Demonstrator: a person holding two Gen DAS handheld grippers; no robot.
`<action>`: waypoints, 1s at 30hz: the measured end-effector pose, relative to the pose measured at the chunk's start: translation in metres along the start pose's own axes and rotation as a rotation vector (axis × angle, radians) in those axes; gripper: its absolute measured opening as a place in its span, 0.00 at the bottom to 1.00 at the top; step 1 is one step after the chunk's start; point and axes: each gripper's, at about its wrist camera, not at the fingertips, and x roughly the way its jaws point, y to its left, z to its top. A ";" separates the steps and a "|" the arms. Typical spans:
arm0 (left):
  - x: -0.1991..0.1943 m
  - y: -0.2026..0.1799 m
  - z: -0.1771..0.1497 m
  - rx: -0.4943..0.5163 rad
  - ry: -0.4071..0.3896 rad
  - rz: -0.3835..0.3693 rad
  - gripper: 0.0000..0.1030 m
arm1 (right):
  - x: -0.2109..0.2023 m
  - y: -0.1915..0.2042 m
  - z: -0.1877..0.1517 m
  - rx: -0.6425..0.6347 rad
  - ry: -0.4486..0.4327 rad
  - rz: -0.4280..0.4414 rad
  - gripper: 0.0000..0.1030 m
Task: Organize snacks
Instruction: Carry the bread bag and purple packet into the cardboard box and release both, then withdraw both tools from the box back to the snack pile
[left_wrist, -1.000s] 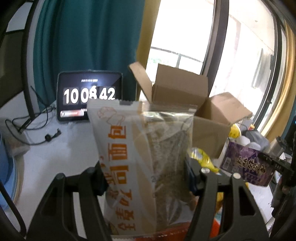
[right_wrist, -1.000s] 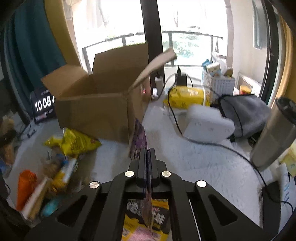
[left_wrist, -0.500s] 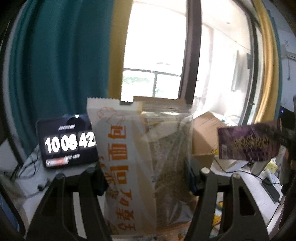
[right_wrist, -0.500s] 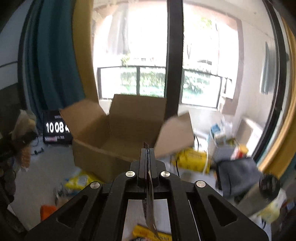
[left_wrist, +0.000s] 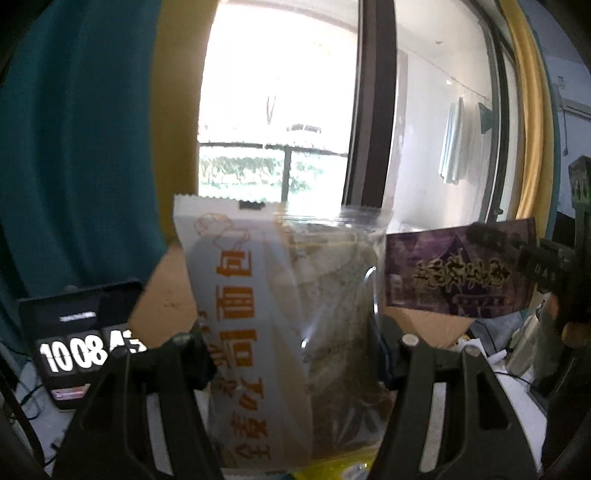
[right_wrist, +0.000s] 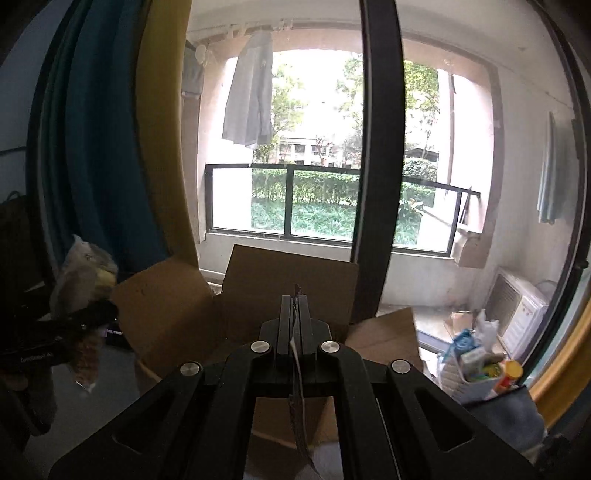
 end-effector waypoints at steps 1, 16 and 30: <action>0.007 0.000 0.002 -0.003 0.006 -0.004 0.63 | 0.009 0.001 -0.001 0.001 0.007 0.004 0.01; 0.081 -0.002 0.012 -0.042 0.117 0.022 0.71 | 0.082 0.001 -0.010 0.027 0.069 0.017 0.01; 0.072 0.004 0.018 -0.075 0.108 0.092 0.90 | 0.070 0.008 -0.009 0.002 0.101 0.013 0.51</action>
